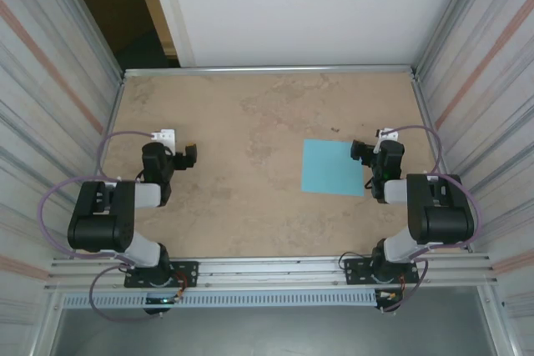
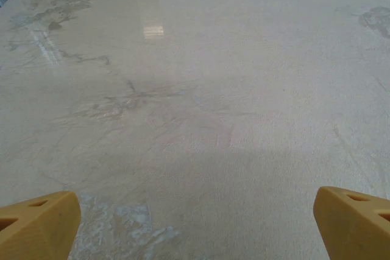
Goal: Fold a paper plane with a square sheet of paper (pick it up from the middle)
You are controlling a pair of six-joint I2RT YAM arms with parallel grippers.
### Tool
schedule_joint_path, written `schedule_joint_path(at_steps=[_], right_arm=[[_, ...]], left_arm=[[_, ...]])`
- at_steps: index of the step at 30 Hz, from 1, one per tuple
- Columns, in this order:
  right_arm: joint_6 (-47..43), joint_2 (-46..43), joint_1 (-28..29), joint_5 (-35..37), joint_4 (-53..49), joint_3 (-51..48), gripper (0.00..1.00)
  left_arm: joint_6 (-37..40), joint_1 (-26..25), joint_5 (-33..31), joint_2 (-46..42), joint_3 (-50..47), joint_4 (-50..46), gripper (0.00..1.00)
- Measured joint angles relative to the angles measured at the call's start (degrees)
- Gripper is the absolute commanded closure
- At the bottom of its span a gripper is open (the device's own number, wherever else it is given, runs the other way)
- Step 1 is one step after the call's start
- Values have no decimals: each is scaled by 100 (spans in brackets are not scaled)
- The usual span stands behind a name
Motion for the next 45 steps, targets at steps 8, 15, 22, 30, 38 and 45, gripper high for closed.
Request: schedule_joint_path(at_steps=[8,15,22,30,38,45], right_arm=[[0,0,2,0,0,0,1],[0,0,2,0,0,0,1],[-2,0,2,0,0,0,1],[-72,-120,85,26,-219,35,1],[-59,-1598,610,323,-2299,1040,1],[1119,-1961,518,-39,-4878,2387,1]], left_arm=[[37,-11,0,0,0,0,1],[39,-11,0,0,0,-2,1],[39,-9,2,0,0,-2,1],[39,-50,-83,-22,0,-17,1],[-219,-186,-595,-1314,807,-1808,1],[-1657,-236,-111,-2350,1740,-3569,1]])
